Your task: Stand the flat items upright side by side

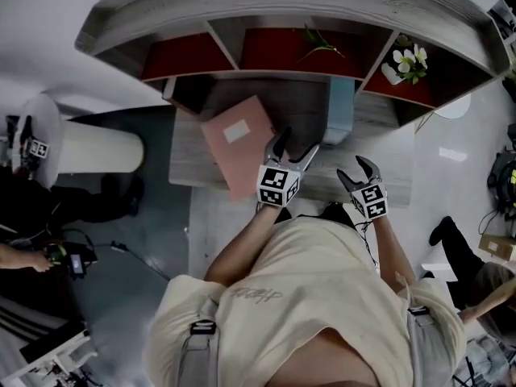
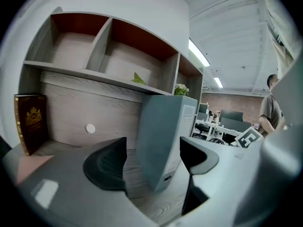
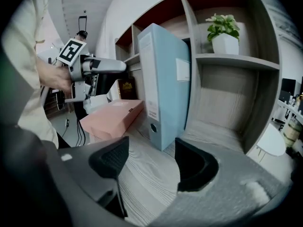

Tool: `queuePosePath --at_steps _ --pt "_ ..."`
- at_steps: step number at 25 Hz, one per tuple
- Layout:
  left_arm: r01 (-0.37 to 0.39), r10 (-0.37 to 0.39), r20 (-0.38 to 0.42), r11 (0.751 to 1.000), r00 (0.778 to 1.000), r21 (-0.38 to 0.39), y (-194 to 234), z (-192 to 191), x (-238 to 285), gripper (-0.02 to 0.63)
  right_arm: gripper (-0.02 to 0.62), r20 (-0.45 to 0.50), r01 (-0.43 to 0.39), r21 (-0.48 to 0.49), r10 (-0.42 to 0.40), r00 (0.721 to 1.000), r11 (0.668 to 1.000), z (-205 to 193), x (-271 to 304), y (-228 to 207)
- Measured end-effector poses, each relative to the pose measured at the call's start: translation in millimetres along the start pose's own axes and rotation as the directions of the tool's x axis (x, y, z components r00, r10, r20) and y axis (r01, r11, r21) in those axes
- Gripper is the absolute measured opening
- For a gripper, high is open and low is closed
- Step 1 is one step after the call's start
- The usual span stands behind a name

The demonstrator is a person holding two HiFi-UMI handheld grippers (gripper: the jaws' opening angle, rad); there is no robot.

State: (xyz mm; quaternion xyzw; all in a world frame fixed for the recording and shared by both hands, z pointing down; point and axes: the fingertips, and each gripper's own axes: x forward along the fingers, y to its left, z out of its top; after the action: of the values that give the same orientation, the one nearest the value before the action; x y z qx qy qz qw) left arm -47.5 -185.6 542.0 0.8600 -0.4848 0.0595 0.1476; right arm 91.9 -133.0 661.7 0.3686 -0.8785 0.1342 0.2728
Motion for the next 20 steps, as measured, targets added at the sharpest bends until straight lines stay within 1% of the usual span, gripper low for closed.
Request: queuePosePath --at_steps 4,8,11,15,18,20 --pt "-0.013 0.013 -0.003 1.0 1.0 -0.023 35.9 -1.3 -30.5 0.37 0.307 -0.017 -0.03 -0.002 0.03 0.999 1.0 9.0 15.7 33.9" --pt "-0.061 0.06 -0.037 0.997 0.998 -0.043 82.0 -15.0 -66.6 0.362 0.308 -0.044 -0.083 0.016 0.084 0.995 0.996 15.9 36.7 69.0" --pt "-0.096 0.091 -0.071 0.992 0.993 -0.078 118.4 -31.3 -93.5 0.36 0.308 -0.033 -0.09 0.044 0.091 0.995 0.995 29.1 51.7 92.0" --pt "-0.137 0.12 -0.139 0.983 0.983 -0.124 161.2 -59.5 -121.4 0.358 0.313 -0.023 -0.125 0.118 0.128 0.991 0.985 50.5 76.5 116.9" --pt "-0.152 0.117 -0.194 0.973 0.974 -0.172 185.5 -78.6 -134.7 0.362 0.316 -0.015 -0.119 0.128 0.121 0.992 0.985 67.6 92.6 124.5" --pt "-0.167 0.122 -0.219 0.965 0.968 -0.202 197.8 -85.0 -143.5 0.363 0.316 -0.027 -0.119 0.129 0.124 0.992 0.984 75.4 101.6 126.4"
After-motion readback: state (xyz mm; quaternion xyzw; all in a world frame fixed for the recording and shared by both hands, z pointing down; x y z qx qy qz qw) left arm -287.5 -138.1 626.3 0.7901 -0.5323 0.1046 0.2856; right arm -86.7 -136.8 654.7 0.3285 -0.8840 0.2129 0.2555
